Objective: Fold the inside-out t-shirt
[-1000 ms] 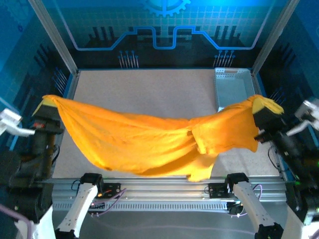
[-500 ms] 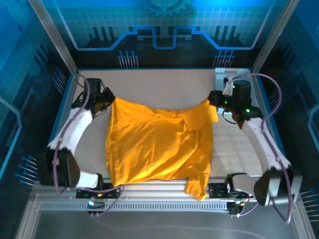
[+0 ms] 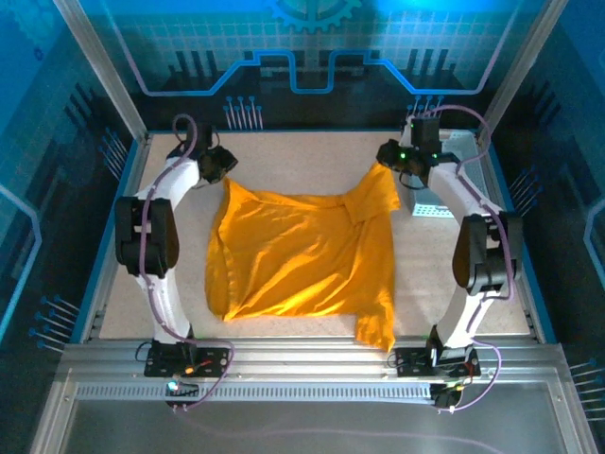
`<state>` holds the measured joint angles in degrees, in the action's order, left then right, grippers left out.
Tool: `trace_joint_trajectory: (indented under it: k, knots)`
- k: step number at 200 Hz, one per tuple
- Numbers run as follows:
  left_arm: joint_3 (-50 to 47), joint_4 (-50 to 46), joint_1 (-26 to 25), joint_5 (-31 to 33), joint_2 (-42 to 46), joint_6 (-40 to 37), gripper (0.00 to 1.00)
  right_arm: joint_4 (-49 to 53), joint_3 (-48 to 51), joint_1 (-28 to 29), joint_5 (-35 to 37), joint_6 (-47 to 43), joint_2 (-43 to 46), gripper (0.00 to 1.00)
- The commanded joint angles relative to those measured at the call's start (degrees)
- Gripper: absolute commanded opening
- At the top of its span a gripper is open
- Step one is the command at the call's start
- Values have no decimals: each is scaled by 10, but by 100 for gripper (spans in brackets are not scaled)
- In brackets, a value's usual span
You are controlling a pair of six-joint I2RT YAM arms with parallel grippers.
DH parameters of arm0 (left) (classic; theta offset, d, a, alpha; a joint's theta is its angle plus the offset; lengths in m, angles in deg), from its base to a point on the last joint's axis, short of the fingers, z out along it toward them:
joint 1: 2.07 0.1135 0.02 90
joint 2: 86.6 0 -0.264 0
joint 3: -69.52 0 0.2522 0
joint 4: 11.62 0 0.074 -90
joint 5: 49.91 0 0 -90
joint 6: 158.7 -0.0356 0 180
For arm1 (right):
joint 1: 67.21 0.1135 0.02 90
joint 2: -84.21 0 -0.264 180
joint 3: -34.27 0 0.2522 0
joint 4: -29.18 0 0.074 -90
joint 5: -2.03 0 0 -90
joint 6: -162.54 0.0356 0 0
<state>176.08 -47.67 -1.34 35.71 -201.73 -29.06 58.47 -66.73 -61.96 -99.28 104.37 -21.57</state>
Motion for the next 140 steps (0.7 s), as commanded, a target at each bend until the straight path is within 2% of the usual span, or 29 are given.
trace_joint_trajectory:
  k: [1, 11, 23, 32, 46, 74, 103, 122, 140]
  knots:
    - [92, -109, 24, 1, -16, -23, 51, 76, -94, 7, 35, -21, -21, 38]
    - [118, -144, 33, 6, -12, -27, 60, 110, -123, 6, 51, -26, -23, 54]
    - [125, -172, 39, 17, 9, -33, 73, 138, -137, 6, 69, -33, -12, 65]
    - [118, -190, 38, 35, 32, -38, 79, 146, -131, 7, 79, -38, 3, 70]
    - [84, -205, 37, 49, 71, -40, 85, 153, -109, 10, 82, -45, 29, 71]
    - [-15, -187, 37, 44, 113, -36, 85, 168, -38, 33, 86, -62, 64, 71]
    - [-140, -154, 33, 13, 180, -22, 85, 162, 85, 63, 84, -73, 135, 69]
    - [-242, -141, 8, 38, 273, -14, 79, 162, 178, 85, 96, -75, 213, 68]
    - [-303, -180, -48, 92, 351, -11, 77, 189, 251, 101, 110, -68, 289, 68]
